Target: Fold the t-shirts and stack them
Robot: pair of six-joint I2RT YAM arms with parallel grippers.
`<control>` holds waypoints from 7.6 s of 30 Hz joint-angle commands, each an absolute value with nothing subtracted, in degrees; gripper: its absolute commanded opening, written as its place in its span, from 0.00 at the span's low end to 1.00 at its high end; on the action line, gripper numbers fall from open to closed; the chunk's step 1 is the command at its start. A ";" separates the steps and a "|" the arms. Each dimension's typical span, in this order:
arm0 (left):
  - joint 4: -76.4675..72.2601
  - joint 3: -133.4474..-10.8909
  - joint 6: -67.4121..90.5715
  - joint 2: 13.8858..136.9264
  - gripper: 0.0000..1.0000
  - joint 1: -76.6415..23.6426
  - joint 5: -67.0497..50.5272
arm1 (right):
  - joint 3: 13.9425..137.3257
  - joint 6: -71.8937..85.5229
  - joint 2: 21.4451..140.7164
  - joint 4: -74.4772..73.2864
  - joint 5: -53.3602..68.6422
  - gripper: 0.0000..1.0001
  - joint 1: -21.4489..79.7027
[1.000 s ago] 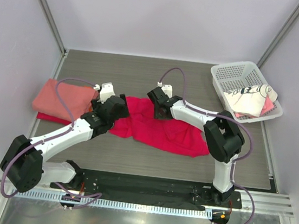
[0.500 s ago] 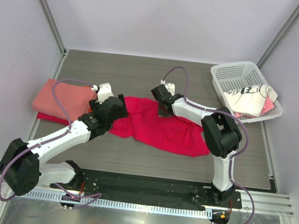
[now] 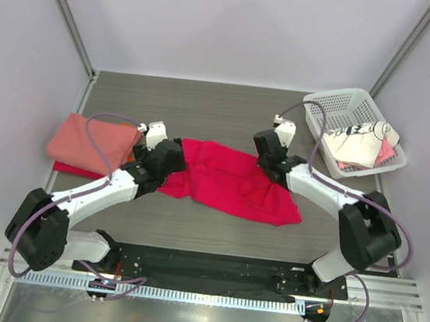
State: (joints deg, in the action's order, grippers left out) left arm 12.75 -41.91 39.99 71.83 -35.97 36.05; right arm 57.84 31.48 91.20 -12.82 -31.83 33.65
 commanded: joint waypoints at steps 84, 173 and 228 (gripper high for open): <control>31.65 -74.44 35.25 82.06 0.00 -29.62 8.78 | 76.46 28.03 66.51 -28.92 -41.22 0.01 21.28; 35.16 -80.69 30.85 112.33 0.00 -32.26 10.10 | 67.59 37.62 83.67 -13.71 -23.82 0.01 6.15; 51.60 -98.54 34.63 63.53 0.00 -20.57 26.10 | 101.98 35.94 59.14 -29.19 -6.86 0.01 5.80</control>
